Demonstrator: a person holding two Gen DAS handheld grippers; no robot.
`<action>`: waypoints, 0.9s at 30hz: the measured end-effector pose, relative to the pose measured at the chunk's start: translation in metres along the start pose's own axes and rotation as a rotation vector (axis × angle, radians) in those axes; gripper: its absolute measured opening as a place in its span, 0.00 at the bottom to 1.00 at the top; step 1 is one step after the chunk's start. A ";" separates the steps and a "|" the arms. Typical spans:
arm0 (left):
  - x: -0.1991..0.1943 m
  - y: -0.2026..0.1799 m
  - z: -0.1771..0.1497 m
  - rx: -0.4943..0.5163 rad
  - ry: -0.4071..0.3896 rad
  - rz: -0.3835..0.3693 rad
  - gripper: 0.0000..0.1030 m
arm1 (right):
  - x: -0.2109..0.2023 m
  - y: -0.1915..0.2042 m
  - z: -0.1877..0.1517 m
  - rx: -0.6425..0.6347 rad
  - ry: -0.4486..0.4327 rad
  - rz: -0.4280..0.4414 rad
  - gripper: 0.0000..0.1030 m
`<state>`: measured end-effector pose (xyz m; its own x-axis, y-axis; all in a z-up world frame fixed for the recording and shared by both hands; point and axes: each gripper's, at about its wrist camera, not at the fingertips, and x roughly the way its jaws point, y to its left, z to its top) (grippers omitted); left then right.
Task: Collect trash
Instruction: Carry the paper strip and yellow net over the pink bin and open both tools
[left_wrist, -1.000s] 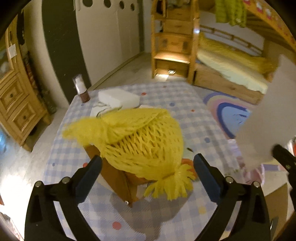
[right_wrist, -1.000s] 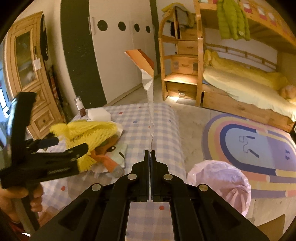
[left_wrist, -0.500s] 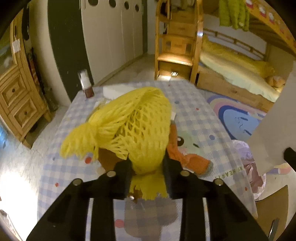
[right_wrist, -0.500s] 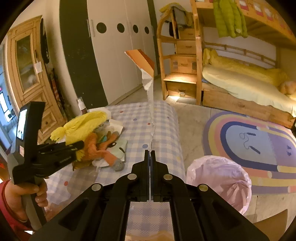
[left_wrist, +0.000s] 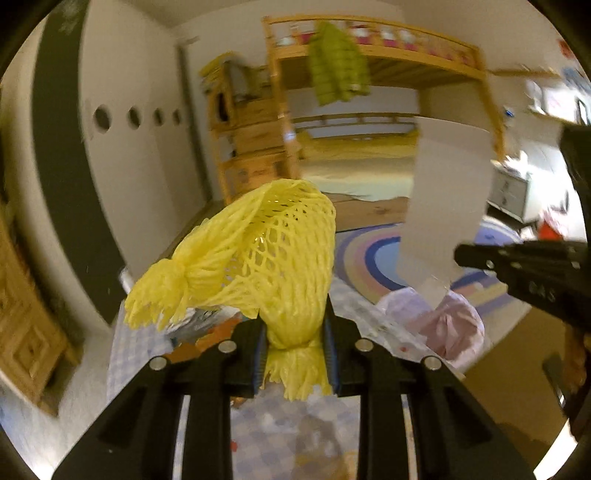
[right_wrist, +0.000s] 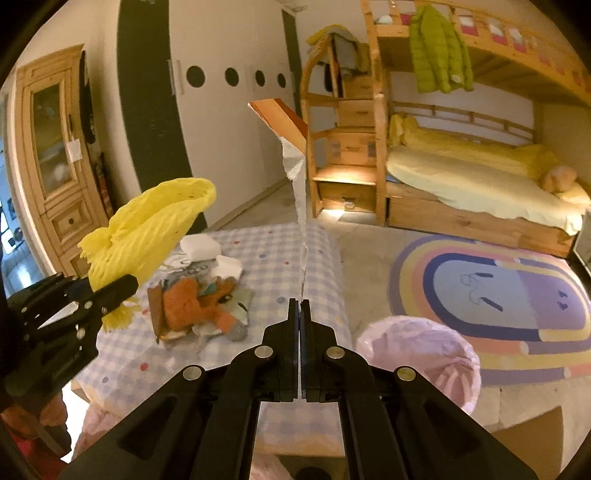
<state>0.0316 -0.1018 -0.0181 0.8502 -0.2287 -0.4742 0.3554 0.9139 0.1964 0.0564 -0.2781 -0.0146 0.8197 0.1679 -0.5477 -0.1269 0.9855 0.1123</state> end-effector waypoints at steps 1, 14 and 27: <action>0.001 -0.005 0.000 0.023 -0.008 -0.005 0.23 | -0.003 -0.004 -0.004 0.006 0.003 -0.013 0.00; 0.053 -0.068 0.016 0.066 0.044 -0.287 0.24 | -0.013 -0.078 -0.035 0.142 0.057 -0.207 0.00; 0.101 -0.110 0.023 0.098 0.114 -0.359 0.24 | 0.055 -0.146 -0.055 0.242 0.141 -0.232 0.05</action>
<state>0.0877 -0.2328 -0.0681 0.6182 -0.4842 -0.6192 0.6627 0.7447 0.0794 0.0897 -0.4118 -0.1066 0.7238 -0.0411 -0.6887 0.2033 0.9666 0.1559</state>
